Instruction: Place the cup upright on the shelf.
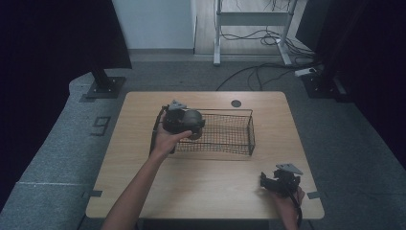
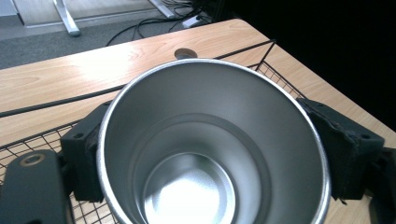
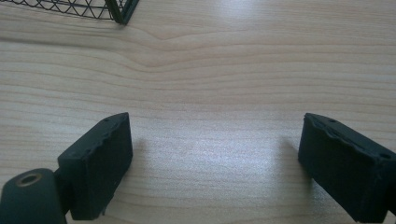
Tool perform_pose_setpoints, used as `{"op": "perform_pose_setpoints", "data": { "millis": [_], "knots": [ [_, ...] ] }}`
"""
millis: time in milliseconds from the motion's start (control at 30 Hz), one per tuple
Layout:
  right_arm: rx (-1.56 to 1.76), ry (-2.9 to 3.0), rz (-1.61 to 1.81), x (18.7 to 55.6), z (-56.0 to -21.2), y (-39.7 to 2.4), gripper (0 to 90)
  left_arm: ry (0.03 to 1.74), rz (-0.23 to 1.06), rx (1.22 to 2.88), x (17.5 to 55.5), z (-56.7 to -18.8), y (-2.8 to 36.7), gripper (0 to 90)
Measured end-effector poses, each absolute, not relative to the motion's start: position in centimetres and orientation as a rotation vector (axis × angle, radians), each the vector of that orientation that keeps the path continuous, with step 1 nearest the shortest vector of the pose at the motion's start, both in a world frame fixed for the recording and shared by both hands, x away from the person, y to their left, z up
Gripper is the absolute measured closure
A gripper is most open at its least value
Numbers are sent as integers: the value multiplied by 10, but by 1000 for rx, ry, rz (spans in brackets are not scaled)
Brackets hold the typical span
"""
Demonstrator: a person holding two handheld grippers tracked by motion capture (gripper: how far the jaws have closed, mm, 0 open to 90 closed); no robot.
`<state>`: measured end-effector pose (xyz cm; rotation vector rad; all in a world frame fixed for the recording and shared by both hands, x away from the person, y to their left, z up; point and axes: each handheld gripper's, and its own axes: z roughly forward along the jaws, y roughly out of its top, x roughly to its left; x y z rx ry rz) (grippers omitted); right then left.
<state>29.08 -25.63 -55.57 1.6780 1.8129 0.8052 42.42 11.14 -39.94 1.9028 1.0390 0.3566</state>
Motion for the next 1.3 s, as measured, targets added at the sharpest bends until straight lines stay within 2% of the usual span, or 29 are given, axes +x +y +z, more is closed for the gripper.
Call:
{"op": "perform_pose_setpoints", "data": {
  "millis": [767,1300],
  "knots": [
    [1675,1814,807,291,-556,-257,104,1082,372,1934,455,-401,103,144],
    [1674,1812,804,291,-556,-257,108,1125,328,1980,474,-427,91,144]
  ]
}}
